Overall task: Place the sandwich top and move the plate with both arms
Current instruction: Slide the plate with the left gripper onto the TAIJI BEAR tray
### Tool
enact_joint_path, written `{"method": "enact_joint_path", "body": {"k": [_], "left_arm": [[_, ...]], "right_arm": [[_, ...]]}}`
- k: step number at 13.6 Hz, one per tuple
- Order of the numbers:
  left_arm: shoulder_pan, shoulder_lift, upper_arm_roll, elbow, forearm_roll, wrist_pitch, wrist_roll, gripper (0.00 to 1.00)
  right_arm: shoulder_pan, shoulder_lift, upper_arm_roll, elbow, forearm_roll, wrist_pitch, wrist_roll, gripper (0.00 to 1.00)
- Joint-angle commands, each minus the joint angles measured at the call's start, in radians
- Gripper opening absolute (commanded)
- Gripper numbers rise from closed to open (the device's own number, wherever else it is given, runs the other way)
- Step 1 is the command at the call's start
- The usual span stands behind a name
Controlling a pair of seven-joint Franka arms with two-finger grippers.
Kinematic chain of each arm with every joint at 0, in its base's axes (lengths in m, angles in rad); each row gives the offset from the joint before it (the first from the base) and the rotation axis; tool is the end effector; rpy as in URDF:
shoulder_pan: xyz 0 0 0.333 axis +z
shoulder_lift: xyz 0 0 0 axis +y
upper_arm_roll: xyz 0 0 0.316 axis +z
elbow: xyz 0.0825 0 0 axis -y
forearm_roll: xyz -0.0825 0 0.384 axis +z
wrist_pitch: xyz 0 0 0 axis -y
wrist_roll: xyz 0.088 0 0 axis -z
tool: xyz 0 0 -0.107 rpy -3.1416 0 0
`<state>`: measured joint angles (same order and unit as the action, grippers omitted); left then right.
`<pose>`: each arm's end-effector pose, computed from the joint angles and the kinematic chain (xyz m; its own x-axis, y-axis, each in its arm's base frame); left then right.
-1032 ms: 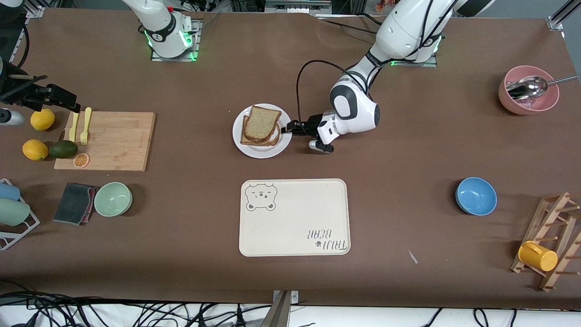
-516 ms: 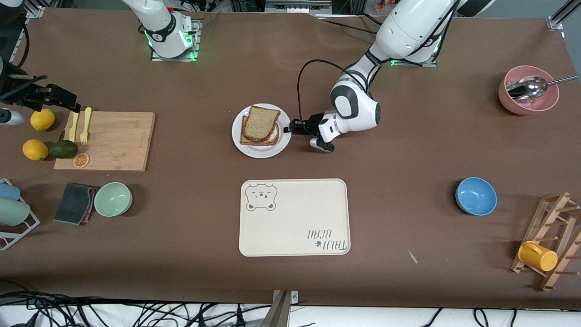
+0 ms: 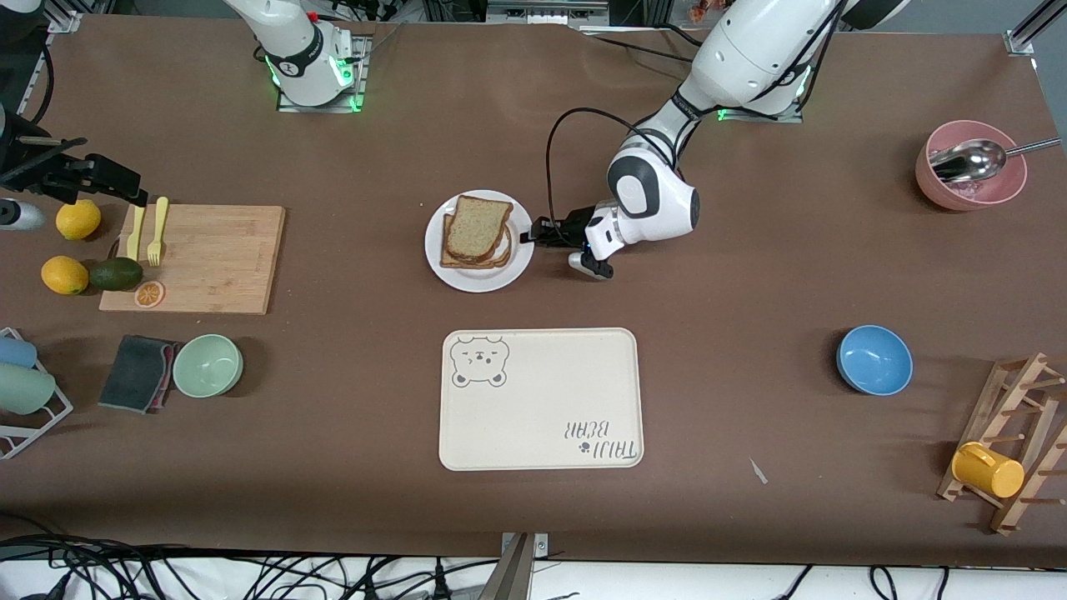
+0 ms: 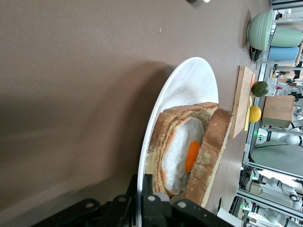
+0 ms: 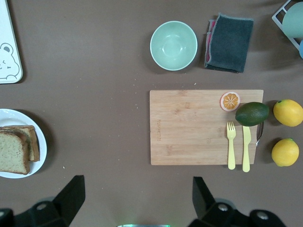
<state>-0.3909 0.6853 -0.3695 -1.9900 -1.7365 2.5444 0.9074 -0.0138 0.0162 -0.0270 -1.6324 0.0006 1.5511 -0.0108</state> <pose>0.4249 -0.3938 0.1178 0.9932 -0.0054 -0.1166 0.0952 -0.5405 0.8359 0.5536 -0.0224 0.5850 0.9948 -0.0298 -0.0973 -0.0301 -0.9995 -0.0012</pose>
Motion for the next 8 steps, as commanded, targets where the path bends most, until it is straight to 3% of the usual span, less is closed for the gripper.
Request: {"method": "enact_joint_path", "body": {"k": [1,8], "left_arm": [[0.023,-0.023,0.001,-0.015,-0.046,-0.01,0.045,0.0],[0.084,-0.064,0.0,-0.009,-0.046,-0.068,0.044,0.0]], "right_arm": [[-0.015,-0.005,0.009,0.014,0.016,-0.016,-0.012,1.0],[-0.015,-0.005,0.009,0.014,0.016,-0.016,-0.012,1.0]]}}
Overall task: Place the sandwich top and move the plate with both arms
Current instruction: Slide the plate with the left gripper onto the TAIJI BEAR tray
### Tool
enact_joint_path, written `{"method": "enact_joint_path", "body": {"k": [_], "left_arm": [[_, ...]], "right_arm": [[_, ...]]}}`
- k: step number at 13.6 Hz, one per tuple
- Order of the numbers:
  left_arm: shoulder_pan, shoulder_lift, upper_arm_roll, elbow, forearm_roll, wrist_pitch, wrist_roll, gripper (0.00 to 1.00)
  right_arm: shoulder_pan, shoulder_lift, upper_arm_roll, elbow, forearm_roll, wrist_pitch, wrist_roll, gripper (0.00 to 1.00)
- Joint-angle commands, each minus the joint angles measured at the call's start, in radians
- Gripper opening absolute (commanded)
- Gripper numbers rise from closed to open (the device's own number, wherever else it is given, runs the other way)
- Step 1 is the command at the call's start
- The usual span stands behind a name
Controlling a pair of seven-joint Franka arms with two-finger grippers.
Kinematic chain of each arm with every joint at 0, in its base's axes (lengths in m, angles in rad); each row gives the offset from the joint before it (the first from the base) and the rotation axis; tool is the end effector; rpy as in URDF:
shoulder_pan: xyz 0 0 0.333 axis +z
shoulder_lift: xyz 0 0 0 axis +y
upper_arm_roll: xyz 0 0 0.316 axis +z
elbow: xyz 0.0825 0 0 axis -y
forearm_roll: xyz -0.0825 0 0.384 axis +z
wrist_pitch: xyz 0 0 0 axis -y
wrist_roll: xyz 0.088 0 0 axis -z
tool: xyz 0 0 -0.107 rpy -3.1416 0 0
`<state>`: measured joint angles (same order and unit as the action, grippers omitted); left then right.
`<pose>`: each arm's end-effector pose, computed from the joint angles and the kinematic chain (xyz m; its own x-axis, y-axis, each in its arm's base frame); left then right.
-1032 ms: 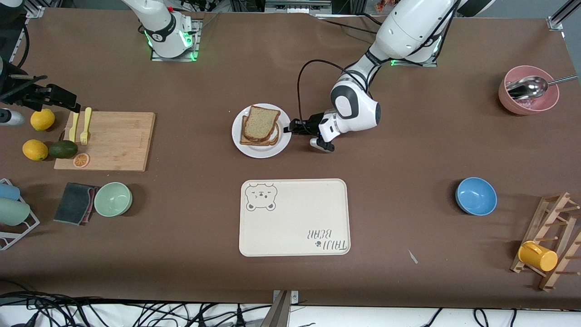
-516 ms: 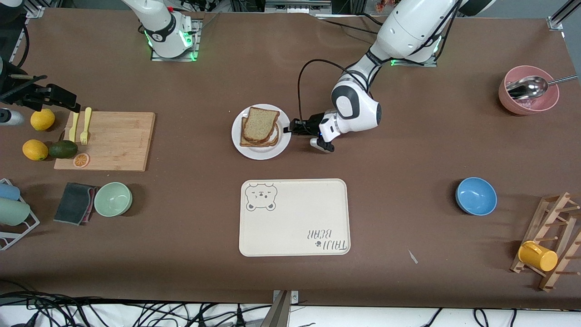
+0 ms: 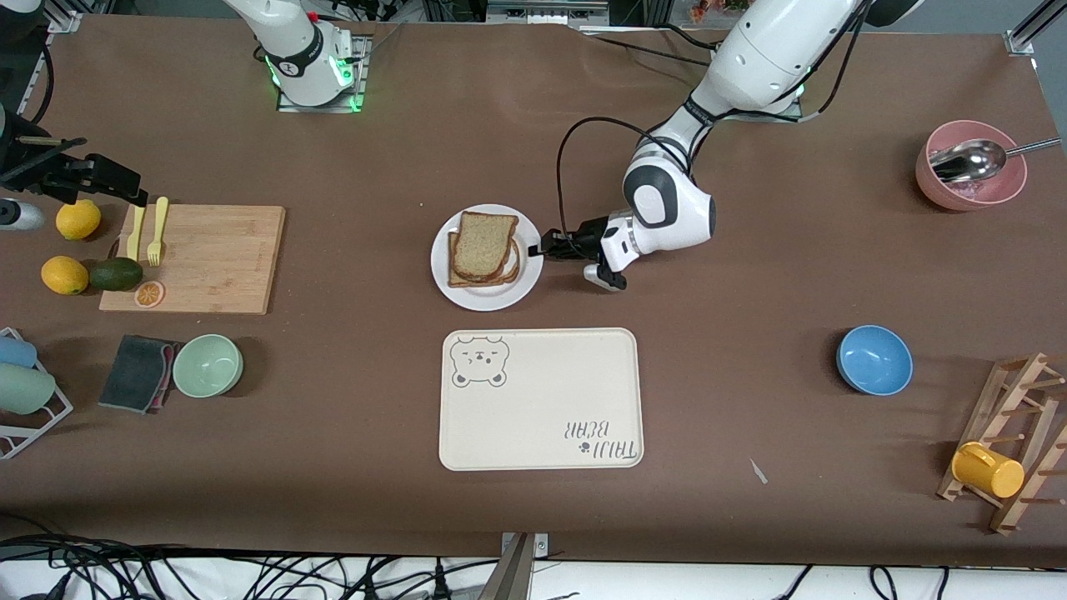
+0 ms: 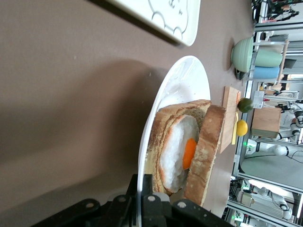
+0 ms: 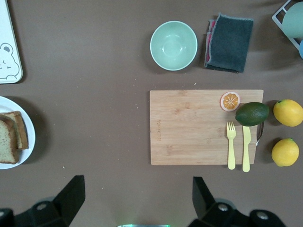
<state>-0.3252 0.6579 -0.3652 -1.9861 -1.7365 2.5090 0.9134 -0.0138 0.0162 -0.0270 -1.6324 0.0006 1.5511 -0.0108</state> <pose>0.4561 -0.3699 0.1346 0.9947 0.0415 -0.0936 0.1017 -0.5019 0.8589 0.5536 -0.0224 0.5850 0.9948 -0.0298 -0.0973 -0.0301 -0.9995 -0.0012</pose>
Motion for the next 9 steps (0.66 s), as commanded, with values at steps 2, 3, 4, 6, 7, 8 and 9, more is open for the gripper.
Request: {"method": "enact_joint_path", "body": {"k": [2,3,4,6,7,8,9], "left_arm": [[0.046,-0.037,-0.003,-0.002,-0.044,-0.052,0.039,0.0],[0.055,-0.037,-0.003,0.015,-0.044,-0.053,0.039,0.0],[0.063,-0.032,-0.001,0.029,-0.044,-0.053,0.039,0.0],[0.077,-0.014,0.0,0.068,-0.043,-0.053,0.039,0.0],[0.083,-0.002,0.002,0.091,-0.044,-0.052,0.039,0.0],[0.093,0.017,0.006,0.117,-0.041,-0.052,0.039,0.0],[0.1,0.035,0.008,0.145,-0.04,-0.052,0.039,0.0]], "right_arm": [[-0.015,-0.005,0.01,0.014,0.016,-0.016,-0.014,1.0],[-0.015,-0.005,0.01,0.014,0.016,-0.016,-0.014,1.0],[-0.015,-0.005,0.009,0.014,0.016,-0.016,-0.014,1.0],[-0.015,-0.005,0.009,0.014,0.016,-0.016,-0.014,1.0],[-0.015,-0.005,0.009,0.014,0.016,-0.016,-0.014,1.0],[-0.015,-0.005,0.009,0.014,0.016,-0.016,-0.014,1.0],[-0.015,-0.005,0.009,0.014,0.016,-0.016,-0.014,1.0]]}}
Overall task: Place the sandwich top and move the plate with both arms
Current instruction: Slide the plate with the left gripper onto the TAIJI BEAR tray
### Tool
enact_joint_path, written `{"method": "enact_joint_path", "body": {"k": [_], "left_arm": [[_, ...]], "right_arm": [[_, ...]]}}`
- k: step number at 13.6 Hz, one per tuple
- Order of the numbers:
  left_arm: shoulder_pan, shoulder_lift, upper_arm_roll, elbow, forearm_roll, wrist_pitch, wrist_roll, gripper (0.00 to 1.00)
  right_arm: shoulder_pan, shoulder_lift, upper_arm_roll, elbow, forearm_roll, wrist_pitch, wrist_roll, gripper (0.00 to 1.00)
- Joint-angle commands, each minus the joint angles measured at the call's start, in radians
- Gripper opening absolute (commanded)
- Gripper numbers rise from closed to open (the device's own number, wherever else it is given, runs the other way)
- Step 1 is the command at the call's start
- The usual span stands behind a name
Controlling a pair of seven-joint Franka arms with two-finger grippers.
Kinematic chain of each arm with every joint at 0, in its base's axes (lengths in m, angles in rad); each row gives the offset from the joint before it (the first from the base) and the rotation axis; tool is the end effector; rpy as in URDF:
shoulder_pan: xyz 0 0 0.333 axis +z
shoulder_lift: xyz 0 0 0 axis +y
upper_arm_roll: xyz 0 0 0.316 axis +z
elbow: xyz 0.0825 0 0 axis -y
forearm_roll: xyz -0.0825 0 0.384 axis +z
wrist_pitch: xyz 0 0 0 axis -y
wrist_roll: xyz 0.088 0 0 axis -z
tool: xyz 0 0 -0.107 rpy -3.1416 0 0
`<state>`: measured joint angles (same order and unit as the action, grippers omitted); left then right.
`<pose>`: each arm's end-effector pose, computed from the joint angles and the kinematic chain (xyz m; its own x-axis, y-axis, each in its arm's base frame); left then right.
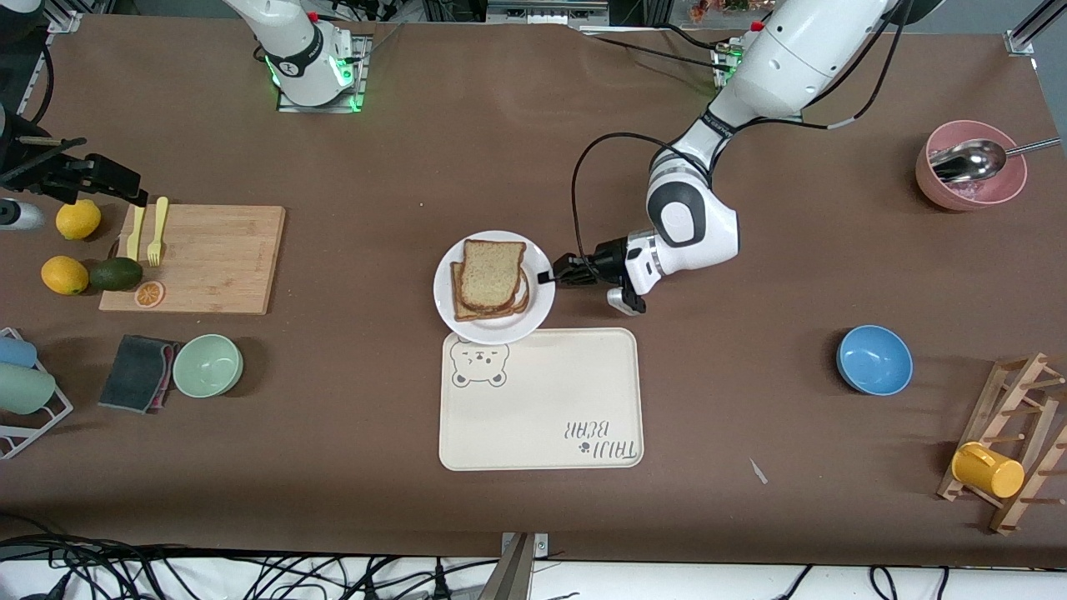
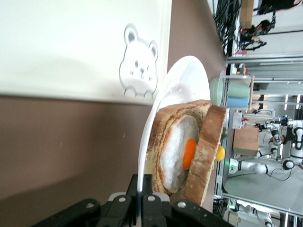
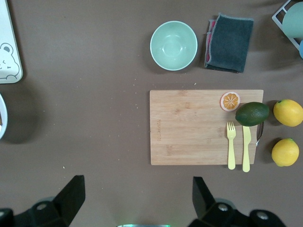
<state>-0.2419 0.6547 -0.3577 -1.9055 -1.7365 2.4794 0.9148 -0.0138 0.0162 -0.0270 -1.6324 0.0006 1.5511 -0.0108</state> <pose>0.5172 -0.3416 0.1642 0.9911 0.1284 -0.0342 0.0875 -0.4367 0.8953 0.5536 -0.0224 0.5850 0.9948 -0.0298 -0.0973 -0.0301 -0.9995 -0.0012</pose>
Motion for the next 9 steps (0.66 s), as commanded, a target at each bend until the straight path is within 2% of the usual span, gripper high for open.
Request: {"method": "enact_joint_path", "body": {"k": [1,9], "left_arm": [[0.018,0.058,0.005,0.087,-0.037,-0.02,0.039,0.0],[0.015,0.212,0.071,0.316,-0.031,-0.008,0.027,0.0]], "right_arm": [[-0.015,-0.005,0.01,0.016,0.016,-0.016,-0.014,1.0],[-0.015,-0.005,0.01,0.014,0.016,-0.017,-0.014,1.0]]}}
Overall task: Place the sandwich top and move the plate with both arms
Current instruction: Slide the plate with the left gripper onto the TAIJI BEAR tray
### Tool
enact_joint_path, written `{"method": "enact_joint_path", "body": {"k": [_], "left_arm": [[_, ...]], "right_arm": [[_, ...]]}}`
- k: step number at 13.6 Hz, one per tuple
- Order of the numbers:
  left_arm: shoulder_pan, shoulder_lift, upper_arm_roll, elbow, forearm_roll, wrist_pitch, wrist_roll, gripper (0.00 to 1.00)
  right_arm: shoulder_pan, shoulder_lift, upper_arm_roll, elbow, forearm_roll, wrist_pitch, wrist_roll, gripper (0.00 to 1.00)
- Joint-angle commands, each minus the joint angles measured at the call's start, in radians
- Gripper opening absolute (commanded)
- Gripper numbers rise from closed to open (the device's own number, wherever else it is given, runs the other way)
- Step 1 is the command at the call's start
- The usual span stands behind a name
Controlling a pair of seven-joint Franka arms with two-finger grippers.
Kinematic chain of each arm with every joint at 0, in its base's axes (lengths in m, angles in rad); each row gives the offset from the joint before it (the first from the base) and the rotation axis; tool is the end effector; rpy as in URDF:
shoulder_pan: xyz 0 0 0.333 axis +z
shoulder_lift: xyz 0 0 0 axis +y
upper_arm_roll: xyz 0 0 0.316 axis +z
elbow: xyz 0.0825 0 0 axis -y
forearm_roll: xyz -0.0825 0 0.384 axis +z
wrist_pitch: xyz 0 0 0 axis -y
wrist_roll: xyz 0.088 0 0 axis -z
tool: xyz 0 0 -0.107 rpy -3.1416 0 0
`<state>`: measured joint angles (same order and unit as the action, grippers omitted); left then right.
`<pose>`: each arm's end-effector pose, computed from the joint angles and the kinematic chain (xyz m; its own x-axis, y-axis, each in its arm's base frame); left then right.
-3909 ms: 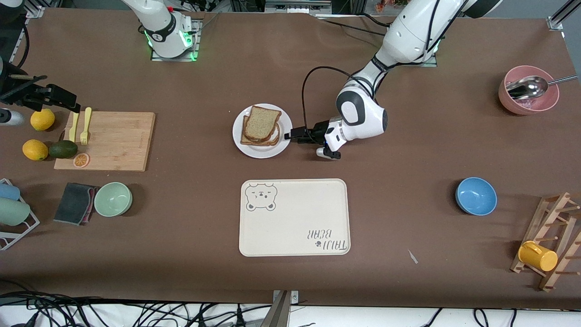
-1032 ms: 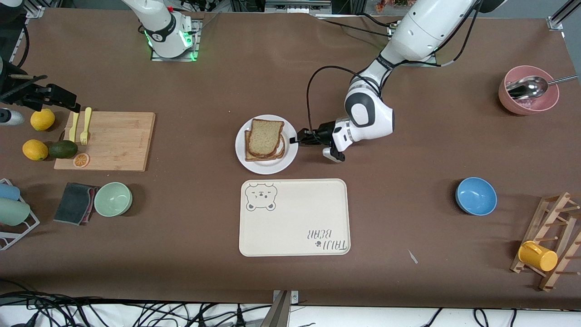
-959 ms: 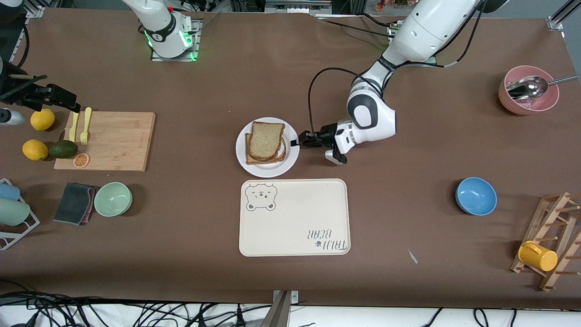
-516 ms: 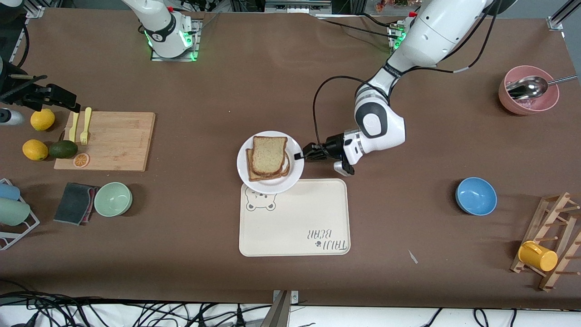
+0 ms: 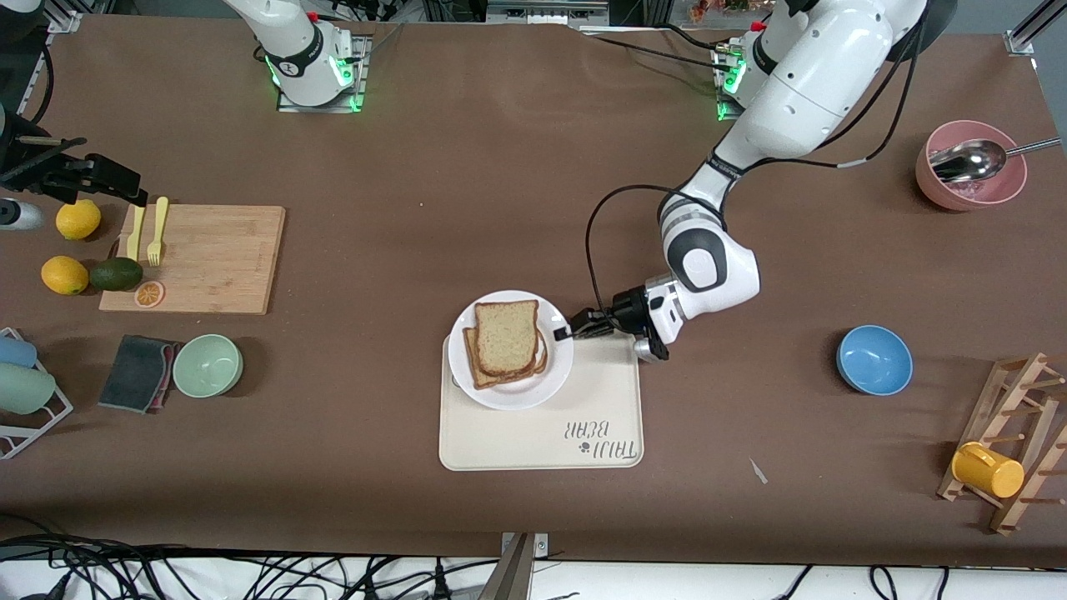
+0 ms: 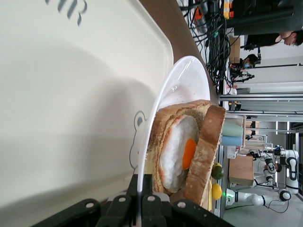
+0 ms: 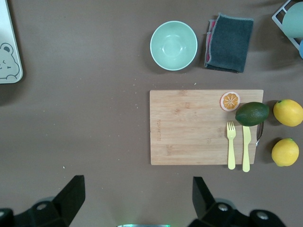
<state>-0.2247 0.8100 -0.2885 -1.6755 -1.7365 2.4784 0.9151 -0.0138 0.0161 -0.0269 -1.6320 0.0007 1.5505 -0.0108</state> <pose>0.5983 -0.3116 0.1447 0.9699 0.2425 0.0199 0.0828 -0.4057 0.9103 0.5535 -0.0224 0.5852 0.9948 -0.0297 -0.0974 -0.0300 -0.9995 -0.0013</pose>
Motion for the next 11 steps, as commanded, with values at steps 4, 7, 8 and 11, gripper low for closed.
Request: {"method": "enact_joint_path", "body": {"k": [4,7,8,11], "left_arm": [[-0.013,0.098,0.04,0.122,-0.024,-0.007,0.033,0.0],[-0.015,0.106,0.058,0.131,-0.024,-0.007,0.034,0.0],[-0.015,0.106,0.06,0.134,-0.024,-0.007,0.034,0.0],[-0.015,0.107,0.075,0.134,-0.024,-0.007,0.034,0.11]], "right_arm": [[-0.015,-0.005,0.009,0.014,0.016,-0.017,-0.014,1.0],[-0.015,-0.005,0.009,0.014,0.016,-0.017,-0.014,1.0],[-0.015,-0.005,0.009,0.014,0.016,-0.017,-0.014,1.0],[-0.015,-0.005,0.009,0.014,0.016,-0.017,-0.014,1.0]]}}
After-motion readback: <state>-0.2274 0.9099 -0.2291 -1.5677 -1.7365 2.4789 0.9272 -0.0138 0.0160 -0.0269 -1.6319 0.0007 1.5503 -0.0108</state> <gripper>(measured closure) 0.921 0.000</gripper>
